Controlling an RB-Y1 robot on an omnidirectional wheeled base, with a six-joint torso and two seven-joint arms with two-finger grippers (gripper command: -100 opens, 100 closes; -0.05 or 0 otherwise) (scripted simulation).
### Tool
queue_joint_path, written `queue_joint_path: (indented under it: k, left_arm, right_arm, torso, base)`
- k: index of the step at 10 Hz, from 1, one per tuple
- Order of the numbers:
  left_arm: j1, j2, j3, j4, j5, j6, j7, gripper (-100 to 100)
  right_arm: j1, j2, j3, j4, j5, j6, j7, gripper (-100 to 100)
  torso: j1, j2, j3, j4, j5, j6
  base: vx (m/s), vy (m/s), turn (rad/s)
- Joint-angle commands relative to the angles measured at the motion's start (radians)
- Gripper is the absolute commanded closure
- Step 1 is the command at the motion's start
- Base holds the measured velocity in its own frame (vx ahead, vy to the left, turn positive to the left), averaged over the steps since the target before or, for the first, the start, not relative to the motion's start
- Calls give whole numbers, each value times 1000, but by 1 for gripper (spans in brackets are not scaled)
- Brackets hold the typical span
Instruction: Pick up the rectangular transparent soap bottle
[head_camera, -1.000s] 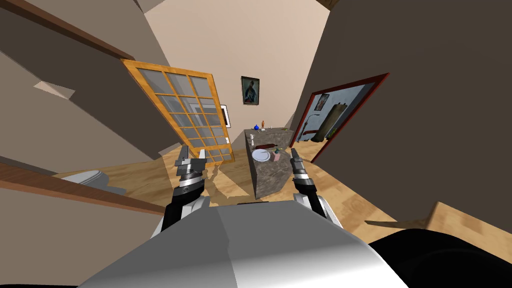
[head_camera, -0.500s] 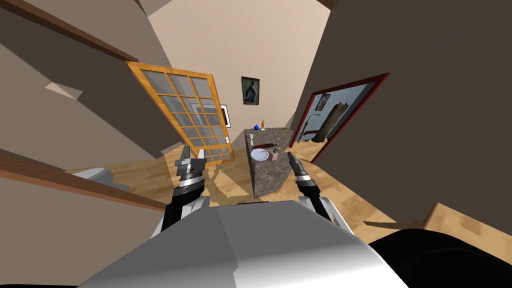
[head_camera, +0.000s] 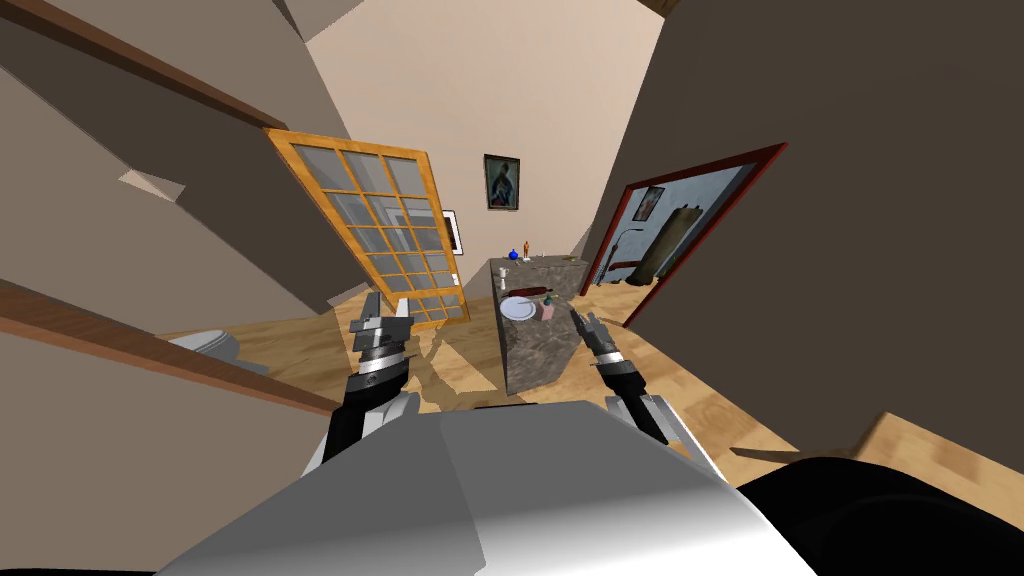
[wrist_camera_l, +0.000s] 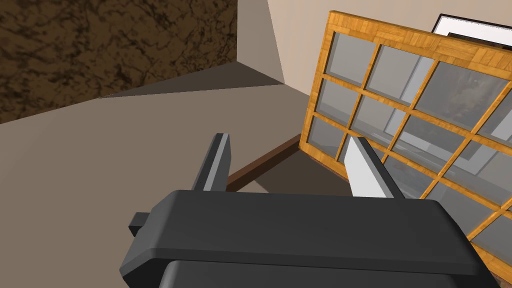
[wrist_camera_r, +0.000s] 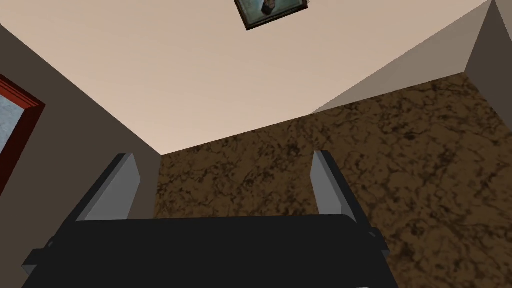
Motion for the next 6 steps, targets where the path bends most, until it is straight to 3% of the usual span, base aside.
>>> queue_joint_path:
  k: [1, 6]
  left_arm:
    - [0, 0, 0, 0, 0, 0, 0, 0]
    - [0, 0, 0, 0, 0, 0, 0, 0]
  right_arm:
    - [3, -27, -13, 10, 50, 8, 46, -100]
    - [13, -95, -48, 40, 173, 18, 165, -100]
  torso:
    - [0, 0, 0, 0, 0, 0]
    - [-1, -1, 0, 0, 0, 0]
  base:
    - [-18, -31, 41]
    - [-15, -42, 56]
